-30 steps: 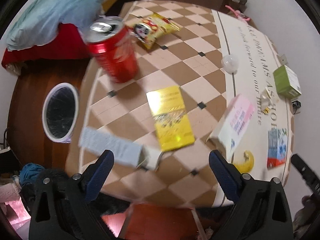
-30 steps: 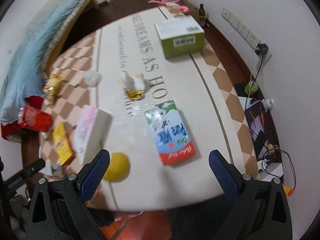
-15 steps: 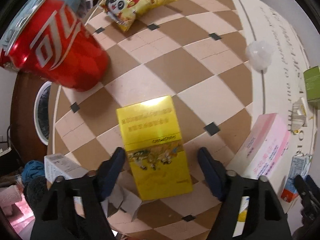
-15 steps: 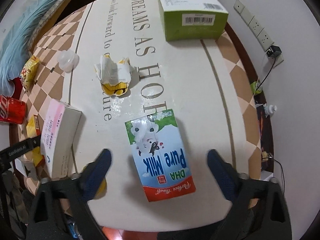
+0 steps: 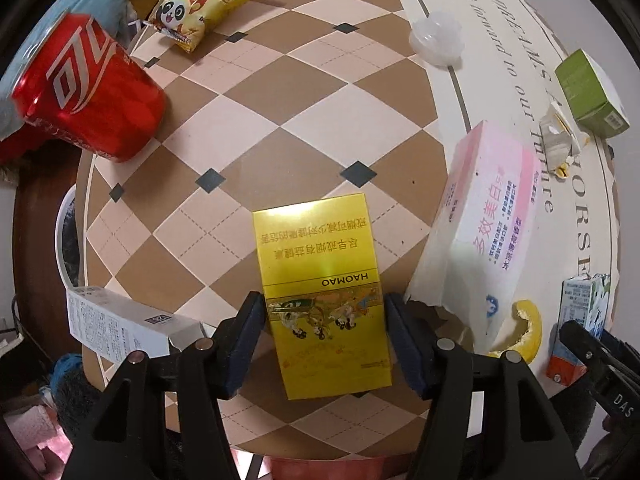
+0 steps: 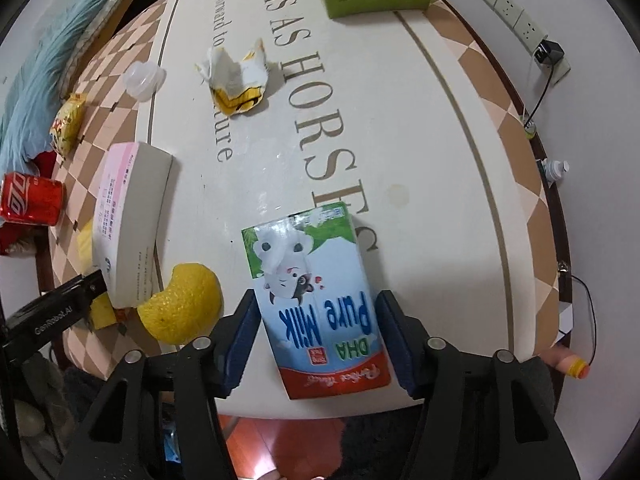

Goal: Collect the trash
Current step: 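Grasp the yellow box with the left tool while the right tool grasps the Pure Milk carton, then carry both items to the white bin and open both tools to drop them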

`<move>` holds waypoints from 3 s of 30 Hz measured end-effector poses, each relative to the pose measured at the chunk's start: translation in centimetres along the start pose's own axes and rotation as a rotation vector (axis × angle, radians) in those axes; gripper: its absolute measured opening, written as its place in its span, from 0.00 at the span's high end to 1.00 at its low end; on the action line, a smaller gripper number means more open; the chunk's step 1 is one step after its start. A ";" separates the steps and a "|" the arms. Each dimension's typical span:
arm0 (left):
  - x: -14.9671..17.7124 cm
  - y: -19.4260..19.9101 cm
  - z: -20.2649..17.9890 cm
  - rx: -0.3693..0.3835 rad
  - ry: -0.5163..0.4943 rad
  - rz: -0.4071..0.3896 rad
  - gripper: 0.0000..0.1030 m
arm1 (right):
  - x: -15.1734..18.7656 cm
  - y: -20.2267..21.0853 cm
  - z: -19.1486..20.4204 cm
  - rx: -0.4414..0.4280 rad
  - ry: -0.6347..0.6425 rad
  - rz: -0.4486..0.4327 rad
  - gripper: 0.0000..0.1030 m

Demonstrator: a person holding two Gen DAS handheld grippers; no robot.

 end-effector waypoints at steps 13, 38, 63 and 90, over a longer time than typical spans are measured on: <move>1.2 0.0 0.0 -0.077 -0.029 -0.091 0.47 | 1.0 0.0 1.7 0.112 0.052 -0.060 0.48; 2.6 22.5 11.0 -0.019 0.119 -0.595 0.47 | 0.7 16.4 18.5 -0.113 0.301 -0.427 0.49; 2.9 -7.4 48.2 0.107 0.641 -0.131 0.47 | 7.6 -16.1 58.9 -0.266 0.651 0.047 0.50; 8.6 -6.4 52.9 -0.166 0.699 -0.162 0.00 | 9.3 -19.3 62.1 -0.182 0.760 0.020 0.01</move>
Point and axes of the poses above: each gripper's, at about its wrist camera, not at the fingertips, and y roughly against the way its jaws point, z to its left, x to its underside, the point moved 6 cm from there along -y, roughly the way its jaws point, and after that the axes turned 5 degrees about -x, right-handed, at the moved point
